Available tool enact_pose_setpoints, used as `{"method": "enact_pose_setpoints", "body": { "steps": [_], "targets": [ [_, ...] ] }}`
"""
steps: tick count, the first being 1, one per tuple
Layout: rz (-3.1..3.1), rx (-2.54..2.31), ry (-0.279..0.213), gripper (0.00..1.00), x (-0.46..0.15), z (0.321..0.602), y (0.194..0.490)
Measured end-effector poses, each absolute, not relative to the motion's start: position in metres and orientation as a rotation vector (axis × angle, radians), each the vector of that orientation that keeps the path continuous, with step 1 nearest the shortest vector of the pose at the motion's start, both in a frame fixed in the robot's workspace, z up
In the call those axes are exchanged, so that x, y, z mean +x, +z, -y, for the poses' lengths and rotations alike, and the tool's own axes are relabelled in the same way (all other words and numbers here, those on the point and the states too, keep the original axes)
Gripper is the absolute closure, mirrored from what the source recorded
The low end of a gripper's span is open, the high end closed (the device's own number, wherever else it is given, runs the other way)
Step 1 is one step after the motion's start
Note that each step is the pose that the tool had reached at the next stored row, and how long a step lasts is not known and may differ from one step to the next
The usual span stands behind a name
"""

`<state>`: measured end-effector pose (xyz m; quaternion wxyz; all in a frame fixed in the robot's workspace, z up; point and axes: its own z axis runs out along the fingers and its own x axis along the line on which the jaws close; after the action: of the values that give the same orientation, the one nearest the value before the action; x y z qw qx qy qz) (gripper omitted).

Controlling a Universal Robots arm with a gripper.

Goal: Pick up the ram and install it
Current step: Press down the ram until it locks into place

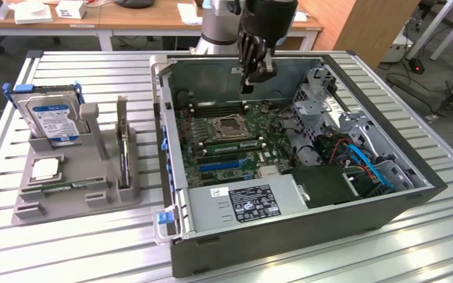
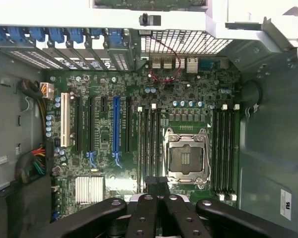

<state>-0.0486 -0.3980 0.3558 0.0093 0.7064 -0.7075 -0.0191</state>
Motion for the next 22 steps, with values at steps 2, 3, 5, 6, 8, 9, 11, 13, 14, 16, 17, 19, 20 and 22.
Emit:
{"method": "enact_pose_setpoints", "body": {
  "steps": [2,3,5,6,8,9,11,13,14,16,17,19,20,22],
  "targets": [
    [2.210,2.206,-0.060,0.91,-0.049,0.398,0.352],
    [2.210,2.206,-0.060,0.91,-0.049,0.398,0.350],
    [2.210,2.206,-0.060,0.91,-0.049,0.398,0.347],
    [2.210,2.206,-0.060,0.91,-0.049,0.398,0.345],
    [2.210,2.206,-0.060,0.91,-0.049,0.398,0.343],
    [2.210,2.206,-0.060,0.91,-0.049,0.398,0.341],
    [2.210,2.206,-0.060,0.91,-0.049,0.398,0.339],
    [2.209,2.206,-0.060,0.91,-0.049,0.398,0.339],
    [2.209,2.206,-0.060,0.91,-0.049,0.398,0.339],
    [2.210,2.206,-0.060,0.91,-0.049,0.398,0.339],
    [2.210,2.206,-0.060,0.91,-0.049,0.398,0.339],
    [2.210,2.206,-0.060,0.91,-0.049,0.398,0.339],
    [2.210,2.206,-0.060,0.91,-0.049,0.398,0.339],
    [2.210,2.206,-0.060,0.91,-0.049,0.399,0.339]
  ]
}}
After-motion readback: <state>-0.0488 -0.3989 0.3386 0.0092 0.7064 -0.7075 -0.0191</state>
